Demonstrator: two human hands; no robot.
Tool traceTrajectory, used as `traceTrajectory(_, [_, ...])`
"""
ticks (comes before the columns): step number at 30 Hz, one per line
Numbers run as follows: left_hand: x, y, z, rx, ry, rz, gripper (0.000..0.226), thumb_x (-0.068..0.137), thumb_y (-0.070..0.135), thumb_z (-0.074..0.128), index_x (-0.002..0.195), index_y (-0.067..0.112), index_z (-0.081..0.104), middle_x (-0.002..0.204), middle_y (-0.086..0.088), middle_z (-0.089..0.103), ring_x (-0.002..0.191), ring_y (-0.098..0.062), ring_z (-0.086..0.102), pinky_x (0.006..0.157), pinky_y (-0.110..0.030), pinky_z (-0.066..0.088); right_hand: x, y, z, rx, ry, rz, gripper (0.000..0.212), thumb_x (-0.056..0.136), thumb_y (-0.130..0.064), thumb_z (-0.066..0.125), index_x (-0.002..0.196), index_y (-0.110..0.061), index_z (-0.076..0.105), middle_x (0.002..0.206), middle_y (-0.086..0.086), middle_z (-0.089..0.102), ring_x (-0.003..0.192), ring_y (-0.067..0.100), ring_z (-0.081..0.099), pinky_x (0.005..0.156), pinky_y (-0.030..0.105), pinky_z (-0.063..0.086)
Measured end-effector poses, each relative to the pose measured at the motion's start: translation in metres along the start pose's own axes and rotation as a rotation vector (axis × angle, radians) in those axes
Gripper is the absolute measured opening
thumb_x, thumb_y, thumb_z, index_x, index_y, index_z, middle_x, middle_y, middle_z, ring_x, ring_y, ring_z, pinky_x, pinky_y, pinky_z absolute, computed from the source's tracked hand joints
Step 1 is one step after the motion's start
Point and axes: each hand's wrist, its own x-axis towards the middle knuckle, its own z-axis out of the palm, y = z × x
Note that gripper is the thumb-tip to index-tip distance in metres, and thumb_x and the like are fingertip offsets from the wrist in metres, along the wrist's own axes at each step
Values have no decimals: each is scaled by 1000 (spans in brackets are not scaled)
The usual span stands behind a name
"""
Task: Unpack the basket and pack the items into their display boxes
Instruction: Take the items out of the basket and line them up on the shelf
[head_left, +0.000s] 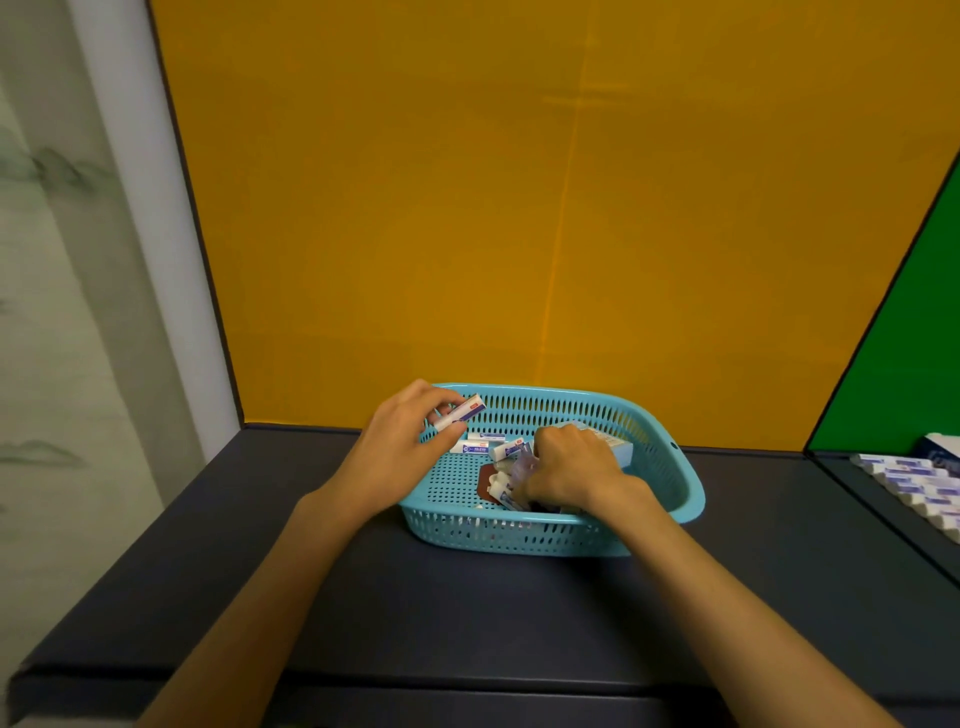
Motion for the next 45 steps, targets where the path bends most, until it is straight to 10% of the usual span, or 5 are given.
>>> traceTrajectory(6, [-5,3,-4,-20,-28,17,29,96,29,64,124,23,64,104,9,56,95,-1,53,75,-12,40,-2,6,-6,171,115,50,29,78,-40,73,79,-15,59,76,2,62,75,24,61,60,31,44])
traceTrajectory(16, [7,36,26,-99,-78,52,25,93,27,68,119,27,67,100,9,58,91,-1,54,71,-13,39,-46,50,-37,1306,105,116,26,86,0,71,110,-7,66,96,5,74,91,20,73,77,33,61])
traceTrajectory(45, [-3,372,327,12,-348,165,14,97,35,60,110,33,64,97,11,51,87,-11,53,73,-32,41,-363,446,-47,1255,379,324,30,83,-7,77,110,-15,68,99,5,76,91,20,73,74,28,54])
